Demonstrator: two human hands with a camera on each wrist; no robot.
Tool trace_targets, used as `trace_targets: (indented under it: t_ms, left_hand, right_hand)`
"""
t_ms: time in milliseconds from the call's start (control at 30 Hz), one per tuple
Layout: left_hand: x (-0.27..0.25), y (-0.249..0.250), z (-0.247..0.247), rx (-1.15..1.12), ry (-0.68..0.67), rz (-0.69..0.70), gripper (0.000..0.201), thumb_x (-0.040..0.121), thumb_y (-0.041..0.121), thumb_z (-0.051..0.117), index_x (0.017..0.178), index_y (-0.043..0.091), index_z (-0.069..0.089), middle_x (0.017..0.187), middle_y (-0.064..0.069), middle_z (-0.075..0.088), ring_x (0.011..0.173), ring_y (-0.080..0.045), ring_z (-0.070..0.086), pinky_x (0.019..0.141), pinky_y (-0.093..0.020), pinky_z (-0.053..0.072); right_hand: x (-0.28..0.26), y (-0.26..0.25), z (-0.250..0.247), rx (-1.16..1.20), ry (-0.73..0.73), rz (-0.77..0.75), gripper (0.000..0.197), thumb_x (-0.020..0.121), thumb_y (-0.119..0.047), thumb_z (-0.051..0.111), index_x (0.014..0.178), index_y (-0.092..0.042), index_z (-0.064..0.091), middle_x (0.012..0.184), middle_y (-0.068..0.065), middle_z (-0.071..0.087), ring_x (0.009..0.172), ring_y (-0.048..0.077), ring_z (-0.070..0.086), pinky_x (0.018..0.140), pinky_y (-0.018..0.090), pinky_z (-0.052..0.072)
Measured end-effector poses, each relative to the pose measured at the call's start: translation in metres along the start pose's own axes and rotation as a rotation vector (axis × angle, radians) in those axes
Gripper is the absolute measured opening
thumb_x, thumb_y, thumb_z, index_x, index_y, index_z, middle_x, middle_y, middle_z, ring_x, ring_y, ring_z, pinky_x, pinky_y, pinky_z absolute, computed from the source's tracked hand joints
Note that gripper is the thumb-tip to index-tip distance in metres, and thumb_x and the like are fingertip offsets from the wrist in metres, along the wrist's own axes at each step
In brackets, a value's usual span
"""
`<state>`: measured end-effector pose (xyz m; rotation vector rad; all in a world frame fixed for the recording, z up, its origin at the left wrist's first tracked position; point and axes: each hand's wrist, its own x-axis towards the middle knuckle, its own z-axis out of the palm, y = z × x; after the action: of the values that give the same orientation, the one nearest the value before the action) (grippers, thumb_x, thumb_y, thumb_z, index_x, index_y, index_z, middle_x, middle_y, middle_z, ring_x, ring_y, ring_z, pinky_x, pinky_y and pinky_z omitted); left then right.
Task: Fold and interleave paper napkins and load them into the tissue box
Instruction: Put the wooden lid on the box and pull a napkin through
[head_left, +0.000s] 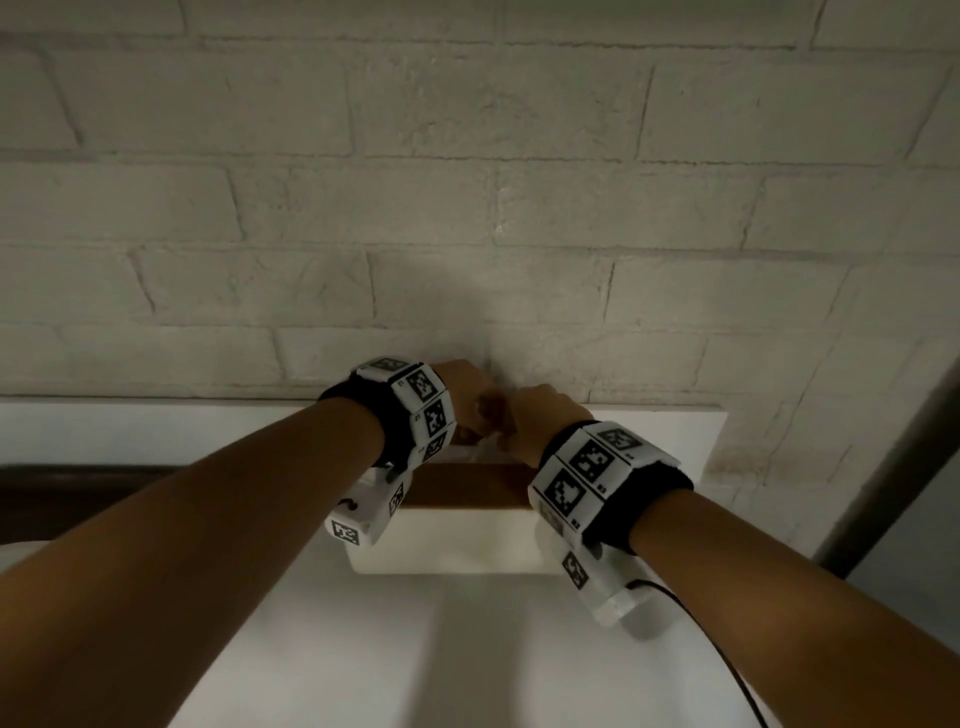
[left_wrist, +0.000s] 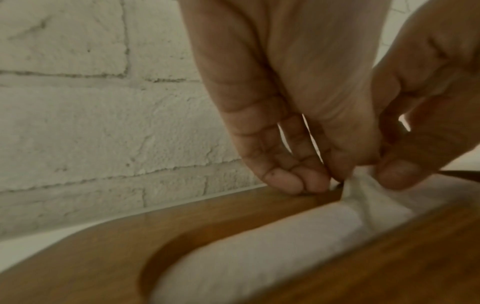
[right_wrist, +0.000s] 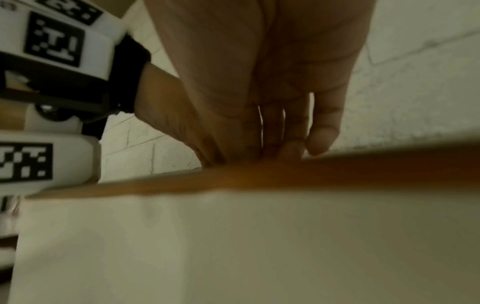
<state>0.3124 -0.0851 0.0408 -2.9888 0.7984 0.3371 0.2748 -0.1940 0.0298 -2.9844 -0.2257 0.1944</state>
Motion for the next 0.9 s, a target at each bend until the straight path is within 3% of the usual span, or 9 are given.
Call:
trace_targets:
  t_ms: [67,167,233,333,433,567,700,833,900]
  left_hand:
    - [0.001,-0.005,0.002,-0.04,0.035,-0.008,0.015,0.086,0.024,0.054,0.073,0.016,0.057,0.074,0.001,0.06,0.082,-0.023,0.06,0.077,-0.031,0.049]
    - [-0.003,-0.005,0.0,-0.107,0.04,-0.03,0.025,0.083,0.025,0.059,0.097,0.006,0.067,0.097,-0.013,0.069,0.094,-0.03,0.064,0.087,-0.036,0.05]
    - [-0.009,-0.003,-0.002,-0.158,0.026,-0.054,0.029,0.083,0.025,0.063,0.103,0.005,0.067,0.102,-0.014,0.069,0.097,-0.027,0.063,0.086,-0.033,0.048]
    - [-0.019,-0.006,-0.002,-0.143,-0.052,-0.093,0.036,0.084,0.032,0.063,0.105,0.003,0.065,0.084,-0.008,0.063,0.087,-0.021,0.058,0.077,-0.026,0.042]
    - [-0.024,-0.005,0.005,-0.052,-0.07,-0.127,0.03,0.087,0.037,0.057,0.089,0.008,0.062,0.074,-0.004,0.055,0.082,-0.021,0.054,0.068,-0.024,0.039]
    - [-0.026,0.002,0.008,-0.014,-0.043,-0.153,0.035,0.088,0.034,0.055,0.099,0.002,0.065,0.079,-0.007,0.058,0.085,-0.025,0.057,0.076,-0.031,0.045]
    - [-0.023,0.009,0.01,-0.016,-0.019,-0.148,0.033,0.094,0.022,0.044,0.108,-0.003,0.062,0.114,-0.018,0.063,0.107,-0.03,0.059,0.084,-0.031,0.045]
    - [-0.025,0.01,0.006,-0.028,-0.015,-0.154,0.035,0.095,0.022,0.041,0.114,0.0,0.059,0.121,-0.016,0.061,0.112,-0.028,0.056,0.088,-0.03,0.042]
    - [-0.026,0.009,0.001,-0.065,-0.015,-0.157,0.035,0.095,0.022,0.042,0.115,0.0,0.06,0.121,-0.016,0.061,0.107,-0.026,0.057,0.083,-0.026,0.044]
  right_hand:
    - [0.005,0.0,0.001,0.048,-0.011,0.001,0.035,0.091,-0.021,0.053,0.122,-0.006,0.054,0.125,0.012,0.058,0.112,0.027,0.057,0.092,0.033,0.048]
    - [0.008,0.003,0.0,0.116,-0.005,0.0,0.038,0.095,-0.018,0.045,0.131,-0.009,0.05,0.135,0.011,0.052,0.123,0.026,0.05,0.1,0.03,0.039]
    - [0.009,0.008,-0.002,0.169,-0.045,0.019,0.039,0.096,-0.017,0.042,0.133,-0.009,0.047,0.139,0.012,0.047,0.128,0.026,0.045,0.103,0.028,0.035]
    - [0.014,0.012,-0.004,0.237,-0.087,0.043,0.039,0.093,-0.02,0.049,0.131,-0.011,0.05,0.138,0.012,0.049,0.127,0.027,0.045,0.102,0.029,0.035]
    - [0.017,0.01,-0.003,0.24,-0.107,0.066,0.042,0.092,-0.023,0.051,0.133,-0.012,0.048,0.139,0.012,0.048,0.128,0.028,0.043,0.106,0.033,0.032]
    - [0.015,0.01,-0.004,0.244,-0.085,0.061,0.039,0.092,-0.024,0.051,0.129,-0.009,0.051,0.136,0.013,0.05,0.126,0.028,0.045,0.101,0.031,0.034]
    - [0.012,0.012,0.0,0.21,-0.04,0.044,0.035,0.092,-0.027,0.049,0.123,-0.011,0.053,0.129,0.012,0.055,0.118,0.028,0.051,0.089,0.03,0.036]
    - [0.005,0.012,-0.003,0.155,0.001,-0.04,0.032,0.09,-0.018,0.052,0.121,-0.007,0.054,0.124,0.012,0.056,0.112,0.025,0.053,0.088,0.028,0.04]
    - [-0.002,0.012,-0.006,0.152,0.031,-0.111,0.03,0.086,-0.012,0.058,0.114,-0.004,0.056,0.108,0.005,0.056,0.098,0.019,0.049,0.077,0.02,0.037]
